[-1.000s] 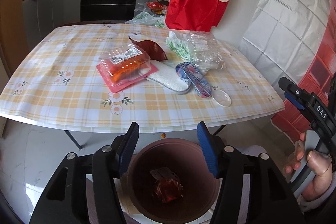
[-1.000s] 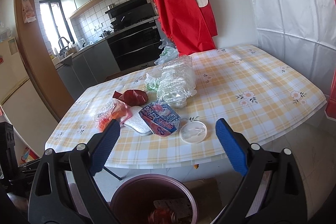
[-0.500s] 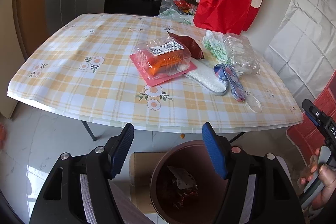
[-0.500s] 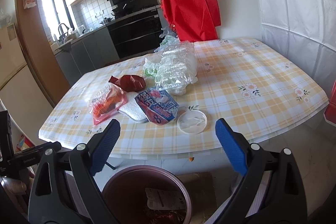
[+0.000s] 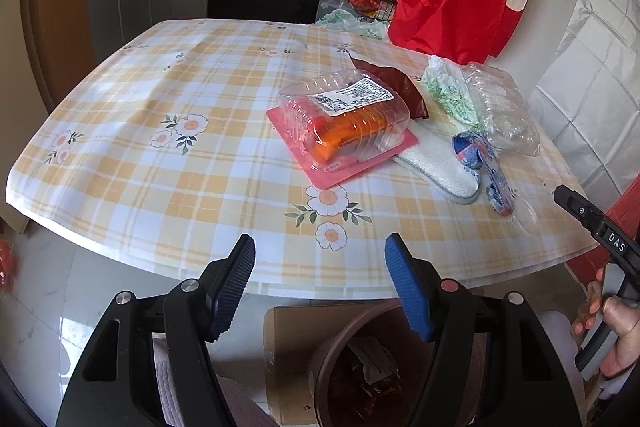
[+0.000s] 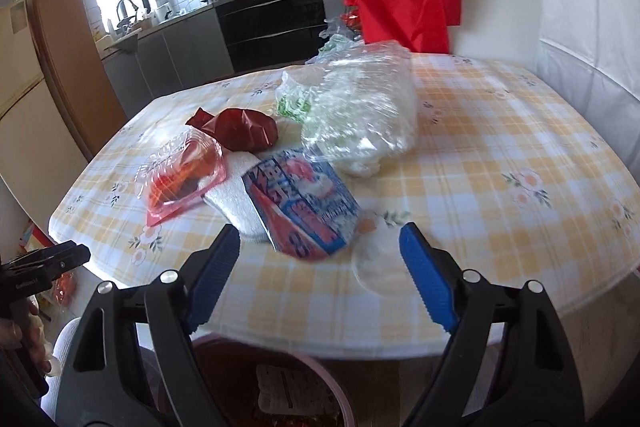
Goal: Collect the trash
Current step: 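Grasp the blue snack wrapper with the right tool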
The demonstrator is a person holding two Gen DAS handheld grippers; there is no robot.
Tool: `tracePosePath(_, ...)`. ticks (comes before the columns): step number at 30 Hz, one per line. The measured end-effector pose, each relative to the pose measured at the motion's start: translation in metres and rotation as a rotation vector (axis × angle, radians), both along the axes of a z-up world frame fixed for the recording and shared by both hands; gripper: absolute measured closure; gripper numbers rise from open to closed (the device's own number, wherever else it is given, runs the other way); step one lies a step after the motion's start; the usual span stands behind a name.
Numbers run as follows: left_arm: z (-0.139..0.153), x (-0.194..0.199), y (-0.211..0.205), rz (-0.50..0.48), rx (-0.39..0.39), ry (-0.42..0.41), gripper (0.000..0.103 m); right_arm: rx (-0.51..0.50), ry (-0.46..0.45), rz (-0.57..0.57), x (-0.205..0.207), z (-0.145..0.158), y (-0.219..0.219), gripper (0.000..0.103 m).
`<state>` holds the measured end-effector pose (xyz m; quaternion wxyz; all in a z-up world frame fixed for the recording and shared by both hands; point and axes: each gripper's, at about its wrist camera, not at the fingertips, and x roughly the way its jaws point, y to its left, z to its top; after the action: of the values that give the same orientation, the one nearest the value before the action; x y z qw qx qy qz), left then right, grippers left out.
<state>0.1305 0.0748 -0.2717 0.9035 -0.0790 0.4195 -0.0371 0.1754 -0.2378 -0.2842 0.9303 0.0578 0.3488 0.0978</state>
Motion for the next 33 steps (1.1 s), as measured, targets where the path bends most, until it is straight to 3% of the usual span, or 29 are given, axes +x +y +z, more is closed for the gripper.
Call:
tracePosePath(9, -0.004, 0.027, 0.004, 0.011, 0.002, -0.002, 0.037, -0.037, 0.054, 0.110, 0.068, -0.021, 0.047, 0.022)
tracePosePath(16, -0.012, 0.031, 0.007, 0.014, -0.004, 0.014, 0.037, -0.057, 0.128, 0.109, 0.093, -0.047, 0.052, 0.027)
tracePosePath(18, -0.015, 0.031, 0.008, 0.016, 0.000, 0.018, 0.037, -0.066, 0.135, 0.109, 0.096, -0.048, 0.049, 0.036)
tracePosePath(23, -0.012, 0.031, 0.007, 0.015, -0.003, 0.008, 0.037, -0.073, 0.136, 0.090, 0.091, -0.038, 0.039, 0.078)
tracePosePath(28, -0.003, 0.027, 0.004, 0.010, 0.000, -0.014, 0.037, -0.090, 0.065, 0.099, 0.070, -0.017, 0.036, 0.091)
tracePosePath(33, 0.006, 0.023, 0.002, -0.016, -0.013, -0.026, 0.037, -0.072, 0.021, 0.097, 0.058, 0.000, 0.032, 0.093)
